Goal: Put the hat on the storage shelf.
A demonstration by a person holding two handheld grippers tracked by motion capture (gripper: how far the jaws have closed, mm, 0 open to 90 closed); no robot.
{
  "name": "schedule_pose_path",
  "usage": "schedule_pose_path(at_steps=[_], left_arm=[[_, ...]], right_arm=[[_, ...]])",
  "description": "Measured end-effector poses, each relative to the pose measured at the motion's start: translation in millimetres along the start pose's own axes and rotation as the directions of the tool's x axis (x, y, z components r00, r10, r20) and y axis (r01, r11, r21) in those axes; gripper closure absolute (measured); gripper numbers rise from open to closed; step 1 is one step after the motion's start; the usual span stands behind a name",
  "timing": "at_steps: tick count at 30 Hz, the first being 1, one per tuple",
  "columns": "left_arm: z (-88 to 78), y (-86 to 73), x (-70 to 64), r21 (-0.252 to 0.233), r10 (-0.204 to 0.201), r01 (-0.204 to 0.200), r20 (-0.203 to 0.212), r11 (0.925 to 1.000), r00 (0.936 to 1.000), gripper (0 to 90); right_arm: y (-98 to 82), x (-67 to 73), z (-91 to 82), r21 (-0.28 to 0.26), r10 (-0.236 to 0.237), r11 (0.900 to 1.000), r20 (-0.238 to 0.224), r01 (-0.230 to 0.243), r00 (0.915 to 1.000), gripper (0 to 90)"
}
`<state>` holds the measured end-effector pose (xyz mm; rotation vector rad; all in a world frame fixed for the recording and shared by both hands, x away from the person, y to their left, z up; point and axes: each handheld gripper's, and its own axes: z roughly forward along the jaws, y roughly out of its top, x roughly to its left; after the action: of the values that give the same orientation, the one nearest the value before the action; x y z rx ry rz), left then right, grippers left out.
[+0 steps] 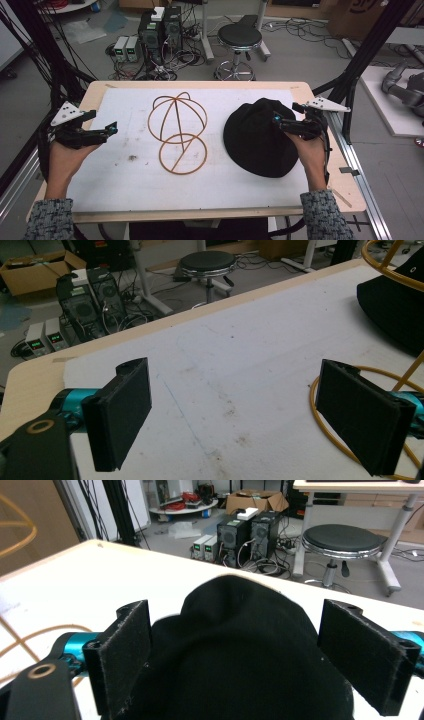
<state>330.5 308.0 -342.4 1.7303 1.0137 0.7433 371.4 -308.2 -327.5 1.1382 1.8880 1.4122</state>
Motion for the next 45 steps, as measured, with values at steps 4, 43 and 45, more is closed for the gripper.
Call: schedule_pose_path(at_steps=[4, 43, 45], left_arm=[[1.6, 0.6, -1.5, 0.001, 0.004, -0.004, 0.003, 1.0000, 1.0000, 15.1], [0.5, -0.5, 2.4, -0.007, -0.018, 0.018, -0.006, 0.9998, 0.9998, 15.2], [0.4, -0.7, 2.8, -0.008, -0.017, 0.017, -0.008, 0.9998, 0.9998, 15.2]], right_arm=[[1.8, -5.7, 14.7, 0.001, 0.021, 1.000, 0.028, -0.021, 0.9994, 16.4], [3.1, -3.4, 31.8, 0.053, 0.028, 0.998, 0.023, -0.029, 0.9993, 86.2], [6.4, -1.5, 28.1, 0.041, 0.020, 0.999, 0.017, -0.021, 0.9997, 86.2]])
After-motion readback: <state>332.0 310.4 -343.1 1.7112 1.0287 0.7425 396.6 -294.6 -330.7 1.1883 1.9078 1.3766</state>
